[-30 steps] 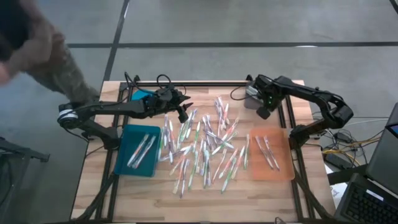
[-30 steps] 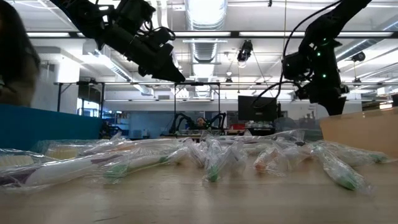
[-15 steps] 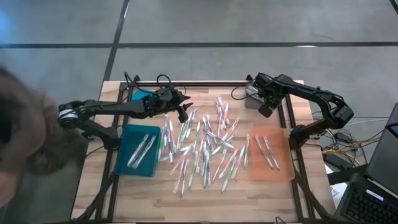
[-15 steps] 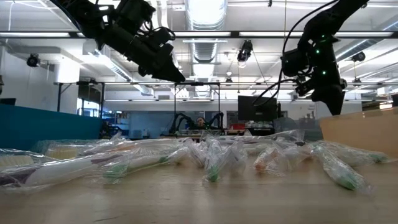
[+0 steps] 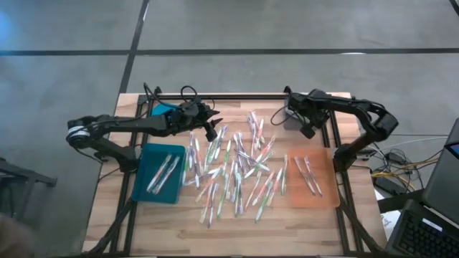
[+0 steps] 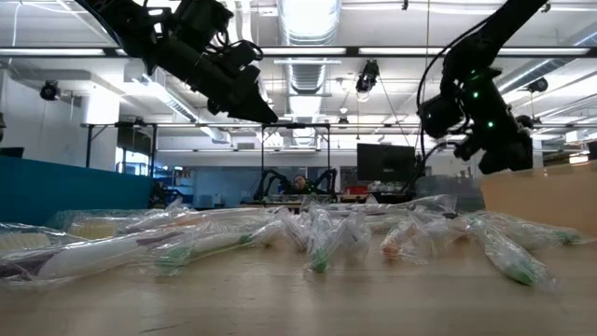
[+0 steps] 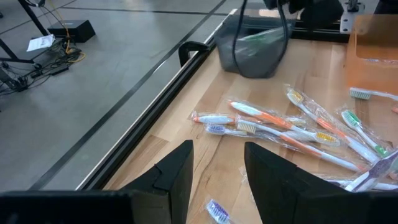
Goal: Pick & Place Toothbrushes
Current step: Adjust the black bin
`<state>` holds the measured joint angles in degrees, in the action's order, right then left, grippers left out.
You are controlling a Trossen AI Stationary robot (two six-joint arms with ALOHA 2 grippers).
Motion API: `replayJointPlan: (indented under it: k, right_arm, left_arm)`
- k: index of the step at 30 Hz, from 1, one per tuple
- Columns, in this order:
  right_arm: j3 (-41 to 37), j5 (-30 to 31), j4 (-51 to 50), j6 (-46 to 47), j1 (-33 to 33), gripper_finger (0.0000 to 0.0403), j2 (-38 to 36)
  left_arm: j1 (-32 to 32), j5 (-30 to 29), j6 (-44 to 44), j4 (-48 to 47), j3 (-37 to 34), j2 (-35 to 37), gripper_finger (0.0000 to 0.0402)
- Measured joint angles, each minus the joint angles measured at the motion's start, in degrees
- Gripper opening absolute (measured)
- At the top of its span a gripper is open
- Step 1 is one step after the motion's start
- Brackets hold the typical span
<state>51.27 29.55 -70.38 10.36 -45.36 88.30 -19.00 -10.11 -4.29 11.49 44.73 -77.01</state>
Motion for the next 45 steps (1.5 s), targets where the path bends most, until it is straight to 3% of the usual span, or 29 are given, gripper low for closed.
replayJointPlan:
  k: [5,11,19,24,29,36,45]
  right_arm:
    - [-0.2,-4.6,0.5,0.2,0.2,0.0008,2.9]
    - [-0.2,-14.6,0.6,1.1,0.3,0.0008,2.6]
    - [3.0,-10.5,1.9,1.7,2.0,0.0008,-2.6]
    - [7.3,-13.1,9.5,-2.0,3.9,0.0008,-4.2]
    - [12.4,-15.7,15.3,-5.8,3.8,0.0008,-0.3]
    - [20.0,-16.3,15.1,-9.1,3.7,0.0008,7.8]
    - [23.3,-16.1,13.9,-10.4,2.7,0.0008,13.1]
  left_arm:
    - [0.0,0.0,0.0,0.0,0.0,0.0,0.0149]
    - [0.0,0.0,0.0,0.0,0.0,0.0,0.0149]
    - [0.0,0.0,0.0,0.0,0.0,0.0,0.0149]
    - [0.0,0.0,0.0,0.0,0.0,0.0,0.0149]
    - [0.0,0.0,0.0,0.0,0.0,0.0,0.0149]
    - [0.0,0.0,0.0,0.0,0.0,0.0,0.0149]
    - [0.0,0.0,0.0,0.0,0.0,0.0,0.0149]
